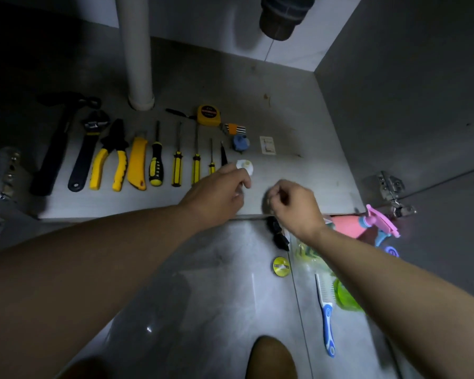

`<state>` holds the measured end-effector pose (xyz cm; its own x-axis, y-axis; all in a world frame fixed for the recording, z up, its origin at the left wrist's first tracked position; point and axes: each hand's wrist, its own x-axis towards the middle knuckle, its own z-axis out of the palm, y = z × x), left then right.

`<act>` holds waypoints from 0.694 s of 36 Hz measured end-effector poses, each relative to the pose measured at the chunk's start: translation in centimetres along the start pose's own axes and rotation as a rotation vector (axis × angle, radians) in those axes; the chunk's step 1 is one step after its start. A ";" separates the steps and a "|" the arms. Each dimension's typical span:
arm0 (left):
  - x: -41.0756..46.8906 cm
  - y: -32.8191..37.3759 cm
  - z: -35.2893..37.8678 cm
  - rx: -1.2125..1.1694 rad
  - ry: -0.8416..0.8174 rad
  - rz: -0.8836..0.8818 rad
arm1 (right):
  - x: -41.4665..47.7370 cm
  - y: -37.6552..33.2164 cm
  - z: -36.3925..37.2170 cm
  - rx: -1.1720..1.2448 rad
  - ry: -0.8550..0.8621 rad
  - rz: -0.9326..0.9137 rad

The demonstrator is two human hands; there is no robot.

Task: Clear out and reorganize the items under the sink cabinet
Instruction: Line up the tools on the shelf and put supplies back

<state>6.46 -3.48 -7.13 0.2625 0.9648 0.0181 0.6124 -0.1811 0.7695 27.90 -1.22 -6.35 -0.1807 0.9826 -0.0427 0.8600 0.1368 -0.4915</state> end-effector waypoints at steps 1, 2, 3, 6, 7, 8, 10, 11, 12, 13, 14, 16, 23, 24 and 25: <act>-0.1 0.5 0.4 -0.001 -0.026 0.012 | -1.2 0.8 0.1 -0.065 -0.039 -0.015; -0.1 0.9 0.9 -0.006 -0.053 0.023 | -2.4 1.7 0.3 -0.124 -0.111 -0.031; -0.2 1.3 1.4 -0.013 -0.083 0.027 | -3.6 2.6 0.6 -0.183 -0.215 -0.039; -0.6 1.9 3.4 -0.046 -0.196 0.017 | -6.6 4.6 1.7 -0.418 -0.571 -0.006; -0.8 1.8 4.0 -0.032 -0.236 0.023 | -7.3 5.1 2.2 -0.470 -0.628 0.037; -1.0 1.6 4.6 -0.019 -0.278 0.026 | -7.9 5.6 2.7 -0.502 -0.644 0.078; -1.8 0.8 5.5 -0.030 -0.366 0.015 | -8.8 6.3 3.8 -0.517 -0.636 0.123; -2.1 0.4 5.9 -0.020 -0.402 0.010 | -9.2 6.6 4.4 -0.509 -0.630 0.135; -2.4 -0.1 6.3 0.001 -0.427 -0.001 | -9.6 6.8 5.0 -0.495 -0.621 0.144; -2.7 -0.5 6.7 0.020 -0.447 -0.023 | -9.9 7.1 5.5 -0.476 -0.607 0.151; -2.9 -0.8 7.1 0.028 -0.466 -0.052 | -10.2 7.3 6.0 -0.456 -0.584 0.154; -3.2 -1.2 7.7 0.038 -0.521 -0.112 | -10.6 7.7 6.7 -0.414 -0.538 0.159; -2.7 -1.5 8.9 0.017 -0.596 -0.251 | -11.0 6.9 6.6 -0.096 -0.437 0.182; -2.6 -1.4 9.0 0.020 -0.573 -0.261 | -11.0 6.4 6.2 -0.039 -0.402 0.172; -2.4 -1.1 8.9 0.027 -0.548 -0.256 | -10.9 5.9 5.8 0.015 -0.363 0.156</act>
<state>11.77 -7.29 -13.70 0.4456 0.7407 -0.5029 0.7237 0.0326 0.6893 32.22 -11.84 -13.84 -0.2075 0.8829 -0.4212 0.8839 -0.0152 -0.4674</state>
